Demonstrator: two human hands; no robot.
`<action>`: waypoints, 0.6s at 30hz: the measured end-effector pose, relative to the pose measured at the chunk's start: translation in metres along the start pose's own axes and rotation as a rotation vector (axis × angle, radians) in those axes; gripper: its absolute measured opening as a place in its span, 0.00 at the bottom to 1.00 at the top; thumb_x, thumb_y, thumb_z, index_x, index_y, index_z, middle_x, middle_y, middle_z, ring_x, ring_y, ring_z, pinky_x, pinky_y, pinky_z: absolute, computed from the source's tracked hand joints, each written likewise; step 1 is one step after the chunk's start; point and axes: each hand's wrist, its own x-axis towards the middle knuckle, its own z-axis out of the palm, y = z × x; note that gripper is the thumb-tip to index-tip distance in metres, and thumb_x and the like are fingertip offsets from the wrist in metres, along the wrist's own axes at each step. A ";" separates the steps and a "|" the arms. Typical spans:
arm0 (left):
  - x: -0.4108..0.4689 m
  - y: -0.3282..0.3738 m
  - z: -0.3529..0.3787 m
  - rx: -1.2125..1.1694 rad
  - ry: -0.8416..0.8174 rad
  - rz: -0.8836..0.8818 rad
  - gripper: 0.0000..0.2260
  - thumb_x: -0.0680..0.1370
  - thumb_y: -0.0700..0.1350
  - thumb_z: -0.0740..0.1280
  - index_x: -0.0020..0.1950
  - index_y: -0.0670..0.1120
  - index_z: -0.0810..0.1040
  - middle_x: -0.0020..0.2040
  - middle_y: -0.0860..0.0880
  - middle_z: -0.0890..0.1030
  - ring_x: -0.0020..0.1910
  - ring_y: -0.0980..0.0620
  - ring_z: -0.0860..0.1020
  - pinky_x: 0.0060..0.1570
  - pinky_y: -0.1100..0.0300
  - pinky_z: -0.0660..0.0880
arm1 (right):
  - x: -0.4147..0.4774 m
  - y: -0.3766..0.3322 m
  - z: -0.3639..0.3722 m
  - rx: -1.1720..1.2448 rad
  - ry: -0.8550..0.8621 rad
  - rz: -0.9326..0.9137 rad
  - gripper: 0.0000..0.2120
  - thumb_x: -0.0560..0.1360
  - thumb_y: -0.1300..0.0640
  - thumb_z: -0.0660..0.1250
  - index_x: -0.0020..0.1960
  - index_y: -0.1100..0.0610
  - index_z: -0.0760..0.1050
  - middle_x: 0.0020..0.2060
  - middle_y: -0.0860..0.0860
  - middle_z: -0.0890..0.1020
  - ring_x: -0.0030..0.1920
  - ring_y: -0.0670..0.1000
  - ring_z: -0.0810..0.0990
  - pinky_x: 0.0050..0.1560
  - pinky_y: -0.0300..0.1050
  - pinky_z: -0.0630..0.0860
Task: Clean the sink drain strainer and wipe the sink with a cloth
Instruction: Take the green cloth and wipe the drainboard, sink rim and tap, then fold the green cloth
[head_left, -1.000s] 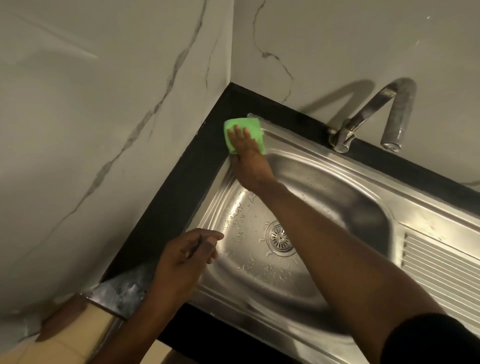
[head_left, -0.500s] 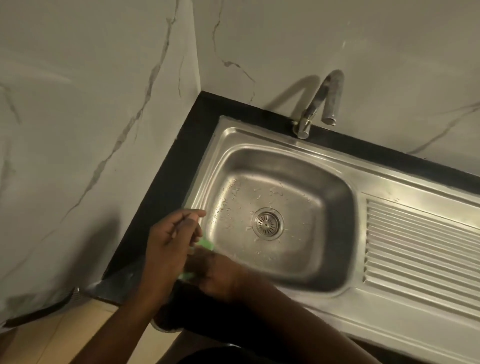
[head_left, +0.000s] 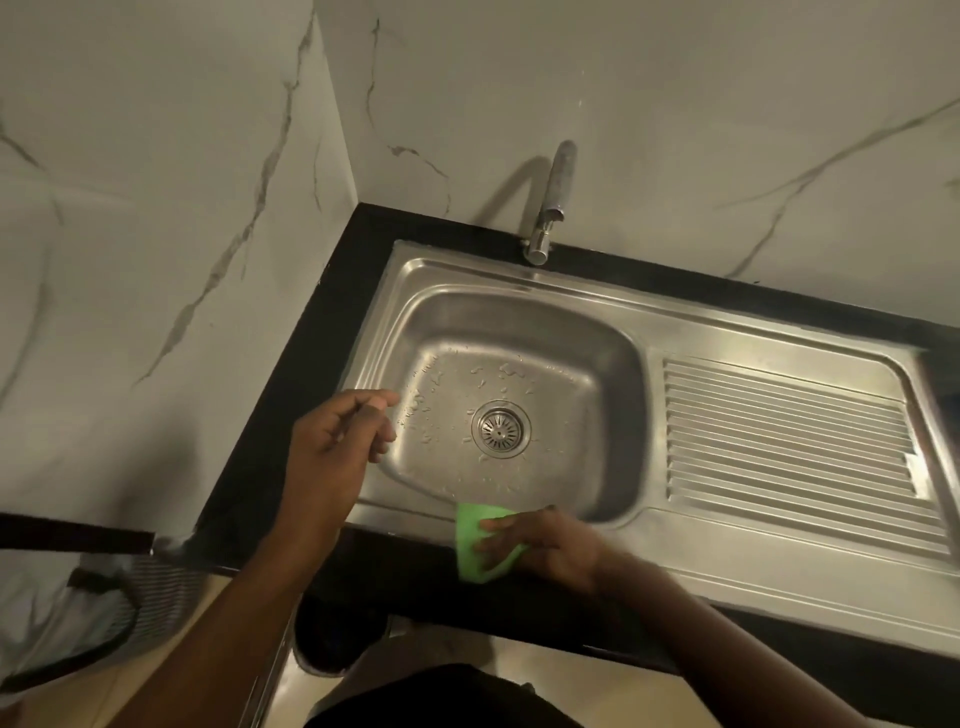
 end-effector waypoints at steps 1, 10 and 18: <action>-0.007 -0.001 0.004 -0.005 -0.001 -0.006 0.09 0.80 0.47 0.66 0.51 0.54 0.87 0.36 0.50 0.82 0.37 0.54 0.79 0.40 0.64 0.79 | -0.015 0.005 -0.009 -0.039 0.002 0.025 0.18 0.77 0.73 0.66 0.62 0.62 0.85 0.66 0.53 0.83 0.69 0.34 0.72 0.71 0.25 0.62; -0.086 -0.018 0.062 0.051 -0.149 -0.079 0.10 0.83 0.42 0.67 0.53 0.54 0.86 0.41 0.47 0.86 0.39 0.53 0.83 0.43 0.58 0.80 | -0.117 0.023 -0.029 -0.134 0.474 0.138 0.15 0.78 0.54 0.64 0.58 0.43 0.86 0.51 0.37 0.87 0.51 0.37 0.83 0.54 0.28 0.74; -0.138 -0.005 0.129 0.247 -0.329 0.088 0.18 0.80 0.46 0.72 0.69 0.59 0.79 0.64 0.61 0.81 0.58 0.62 0.80 0.53 0.67 0.78 | -0.138 -0.018 -0.004 0.710 0.775 0.075 0.15 0.83 0.57 0.63 0.56 0.40 0.85 0.51 0.48 0.87 0.52 0.48 0.85 0.50 0.43 0.81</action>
